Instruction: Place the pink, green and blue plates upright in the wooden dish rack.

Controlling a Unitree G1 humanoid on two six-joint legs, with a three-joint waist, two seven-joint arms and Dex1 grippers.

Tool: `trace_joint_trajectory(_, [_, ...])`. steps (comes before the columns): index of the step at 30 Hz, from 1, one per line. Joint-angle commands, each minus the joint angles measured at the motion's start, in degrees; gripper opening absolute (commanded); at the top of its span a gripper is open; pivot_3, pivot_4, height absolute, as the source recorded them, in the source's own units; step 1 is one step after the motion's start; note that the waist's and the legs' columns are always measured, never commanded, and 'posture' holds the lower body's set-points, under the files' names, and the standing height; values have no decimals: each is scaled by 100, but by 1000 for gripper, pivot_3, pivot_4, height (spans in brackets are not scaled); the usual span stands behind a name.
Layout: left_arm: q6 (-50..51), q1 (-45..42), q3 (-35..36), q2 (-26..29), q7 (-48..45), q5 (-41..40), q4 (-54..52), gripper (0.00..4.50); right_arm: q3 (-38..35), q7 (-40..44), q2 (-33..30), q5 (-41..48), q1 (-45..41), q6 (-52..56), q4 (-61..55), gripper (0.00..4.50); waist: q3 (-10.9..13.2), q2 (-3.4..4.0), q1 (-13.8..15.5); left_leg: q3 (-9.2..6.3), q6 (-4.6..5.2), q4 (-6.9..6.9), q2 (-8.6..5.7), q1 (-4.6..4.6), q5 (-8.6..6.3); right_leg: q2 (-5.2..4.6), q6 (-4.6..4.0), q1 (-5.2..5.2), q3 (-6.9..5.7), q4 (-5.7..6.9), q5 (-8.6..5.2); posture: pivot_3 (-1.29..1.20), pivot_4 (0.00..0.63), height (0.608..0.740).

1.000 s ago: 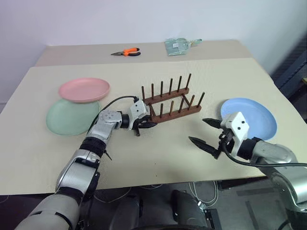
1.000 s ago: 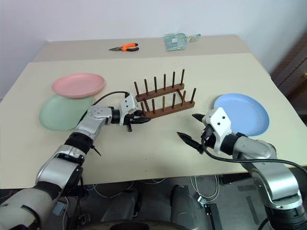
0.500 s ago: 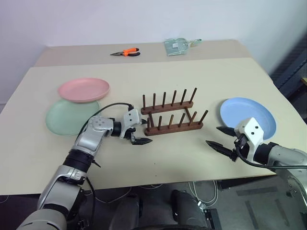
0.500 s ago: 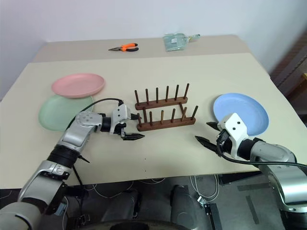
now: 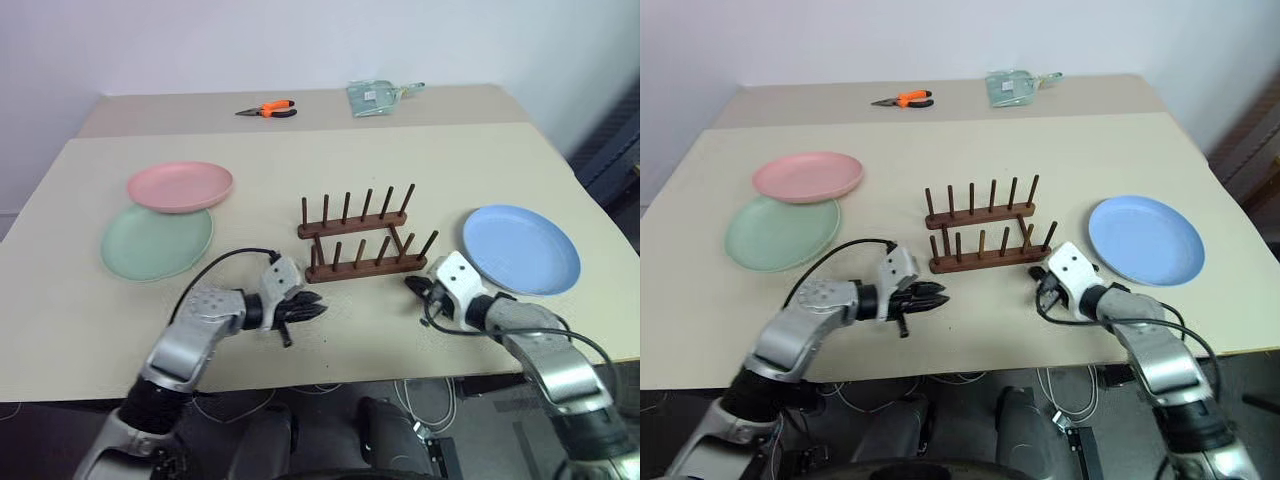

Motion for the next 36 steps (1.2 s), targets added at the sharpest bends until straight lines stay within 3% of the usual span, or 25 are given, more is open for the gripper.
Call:
trace_joint_trajectory(1, [21,-383,199,-369,1187,520,900,939,59,-372,254,-372,-613,-397,771,0,0,0,-16,1,0,-2,0,7,0,1,0,6,0,-1,0,0,150,740])
trace_joint_trajectory(5, [-244,-686,319,-504,1619,594,1514,939,84,-574,534,-581,-1271,-771,1713,0,-2,3,-51,1,-1,-9,4,31,1,9,-1,19,0,2,2,0,150,740])
trace_joint_trajectory(10, [-507,-735,289,-336,1514,546,1611,939,98,-397,657,-568,-1573,-1049,2078,0,-5,7,-159,-1,-2,-18,5,34,2,13,8,17,0,3,18,0,150,740])
trace_joint_trajectory(13, [-420,-644,549,-218,1583,403,1454,888,-12,5,535,-325,-1390,-960,1686,714,-4,8,-182,-1,-2,-20,5,34,1,14,10,17,1,3,17,0,150,740])
trace_joint_trajectory(14, [-367,-578,602,-134,1483,315,1294,888,-31,151,476,-252,-1301,-958,1483,1172,-5,8,-188,-1,-2,-21,6,34,1,15,13,17,1,3,15,0,150,740])
trace_joint_trajectory(18, [-305,-6,1426,503,571,-694,-5,2212,-146,711,253,224,-870,-701,230,3165,-2,15,-231,2,-2,-27,16,27,0,22,16,1,5,6,13,0,150,740])
trace_joint_trajectory(21, [-125,-221,2697,717,1073,-1144,105,3681,-174,821,159,350,-700,-504,-262,4500,1,12,-174,0,-8,-19,23,-12,4,28,8,-40,5,12,17,0,150,740])
trace_joint_trajectory(22, [-56,-402,3041,753,1368,-1182,265,4130,-157,837,145,343,-659,-484,-318,4500,3,9,-140,-2,-11,-16,23,-13,5,29,8,-41,4,13,18,0,150,740])
trace_joint_trajectory(28, [757,-1688,4415,662,3273,-1238,732,4130,102,947,119,99,-538,-650,-203,4500,2,-1,-87,-16,-15,-9,13,-6,7,30,12,-9,-2,-5,15,0,150,740])
trace_joint_trajectory(36, [2040,-2109,5884,306,4831,-1655,1141,4130,90,924,176,21,-733,-738,6,4500,6,-13,-172,-16,-21,-20,15,-4,7,33,6,-21,-1,6,22,0,150,740])
